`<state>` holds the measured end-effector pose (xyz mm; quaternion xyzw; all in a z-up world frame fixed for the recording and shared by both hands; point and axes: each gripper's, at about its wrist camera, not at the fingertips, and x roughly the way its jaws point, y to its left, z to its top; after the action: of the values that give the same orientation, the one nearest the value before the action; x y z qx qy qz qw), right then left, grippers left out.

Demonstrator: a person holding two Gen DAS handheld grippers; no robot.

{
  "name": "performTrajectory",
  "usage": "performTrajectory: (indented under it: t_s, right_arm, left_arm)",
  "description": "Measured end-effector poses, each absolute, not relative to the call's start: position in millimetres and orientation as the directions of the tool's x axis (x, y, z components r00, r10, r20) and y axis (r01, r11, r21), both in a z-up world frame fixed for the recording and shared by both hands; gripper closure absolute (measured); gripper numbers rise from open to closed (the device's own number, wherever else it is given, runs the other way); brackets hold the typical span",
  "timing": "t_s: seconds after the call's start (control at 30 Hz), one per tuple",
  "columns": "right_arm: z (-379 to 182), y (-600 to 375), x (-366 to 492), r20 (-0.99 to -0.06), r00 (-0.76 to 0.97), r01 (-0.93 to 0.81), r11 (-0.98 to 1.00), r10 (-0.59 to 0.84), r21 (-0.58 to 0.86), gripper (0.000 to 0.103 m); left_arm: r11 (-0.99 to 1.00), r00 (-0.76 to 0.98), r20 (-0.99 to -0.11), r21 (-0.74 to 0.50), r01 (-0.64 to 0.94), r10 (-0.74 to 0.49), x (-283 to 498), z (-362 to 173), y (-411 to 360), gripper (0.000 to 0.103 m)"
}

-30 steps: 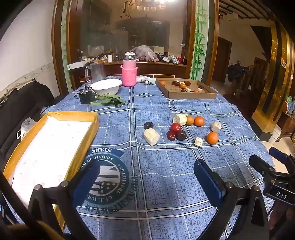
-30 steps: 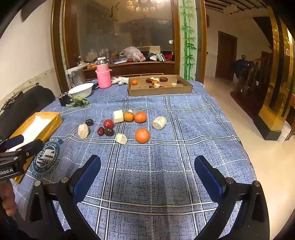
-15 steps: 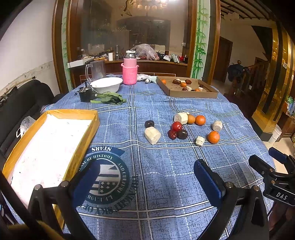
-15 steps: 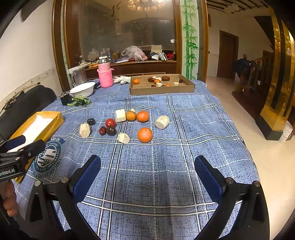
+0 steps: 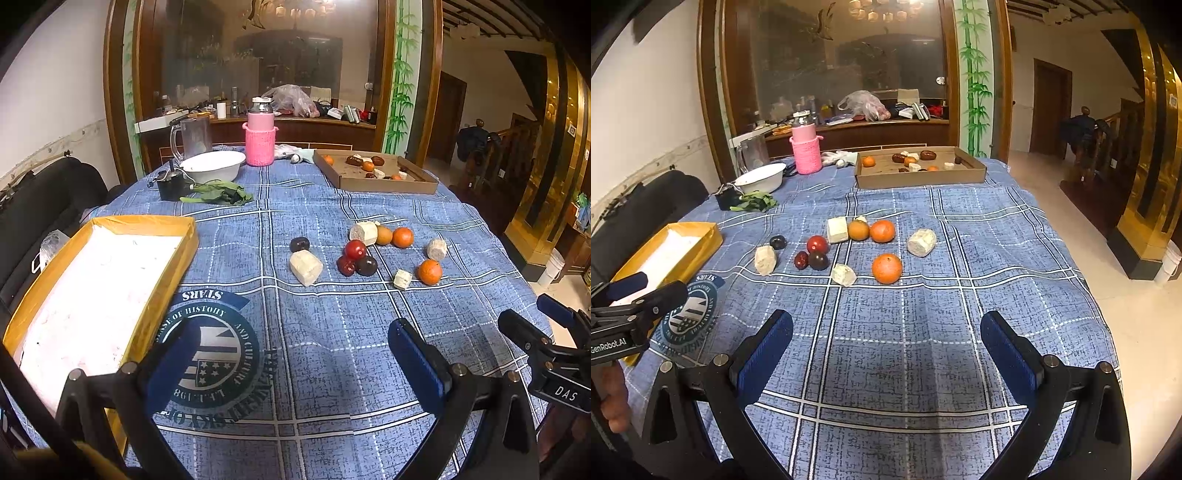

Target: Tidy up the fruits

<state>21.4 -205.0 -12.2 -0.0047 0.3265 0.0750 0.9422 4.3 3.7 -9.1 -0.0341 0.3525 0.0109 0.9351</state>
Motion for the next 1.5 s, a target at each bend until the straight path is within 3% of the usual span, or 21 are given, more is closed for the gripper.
performTrajectory:
  t_s: [0.6,0.9,1.0,1.13,1.2,1.3,1.37,1.4,1.5]
  right_arm:
    - [-16,-205,25,-0.628,0.761,-0.161,0.985,0.160,0.056,0.001]
    - [-38,-210,50,-0.687,0.699,-0.186,0.978,0.198,0.092,0.003]
    - [-48,-207,74,-0.700,0.681,-0.196,0.975,0.214,0.107,0.013]
    - [-63,-201,115,-0.747,0.631,-0.186,0.976,0.210,0.118,0.043]
    - [-71,-201,135,-0.769,0.604,-0.174,0.976,0.208,0.127,0.049]
    - [-76,-200,151,-0.779,0.590,-0.178,0.975,0.213,0.133,0.050]
    - [-79,-197,159,-0.783,0.581,-0.189,0.972,0.223,0.137,0.058]
    - [-79,-196,161,-0.777,0.589,-0.194,0.972,0.223,0.132,0.068]
    - [-79,-199,164,-0.771,0.591,-0.197,0.969,0.239,0.149,0.070]
  left_arm:
    - [0.998,0.754,-0.657,-0.051,-0.043,-0.001,7,-14,4,0.000]
    - [0.995,0.690,-0.723,-0.086,-0.041,-0.034,17,-43,25,0.000]
    - [0.997,0.679,-0.734,-0.070,-0.038,-0.026,22,-49,24,0.001]
    - [0.999,0.656,-0.755,-0.033,-0.036,-0.001,37,-51,24,0.005]
    - [0.999,0.654,-0.757,-0.025,-0.028,-0.001,46,-52,22,0.006]
    - [1.000,0.649,-0.761,-0.025,-0.019,-0.007,63,-54,18,0.006]
    - [1.000,0.650,-0.760,-0.028,-0.013,-0.013,76,-54,12,0.006]
    - [1.000,0.651,-0.759,-0.019,-0.011,-0.007,83,-55,8,0.007]
    - [1.000,0.637,-0.771,0.010,-0.006,0.012,107,-60,-2,0.023]
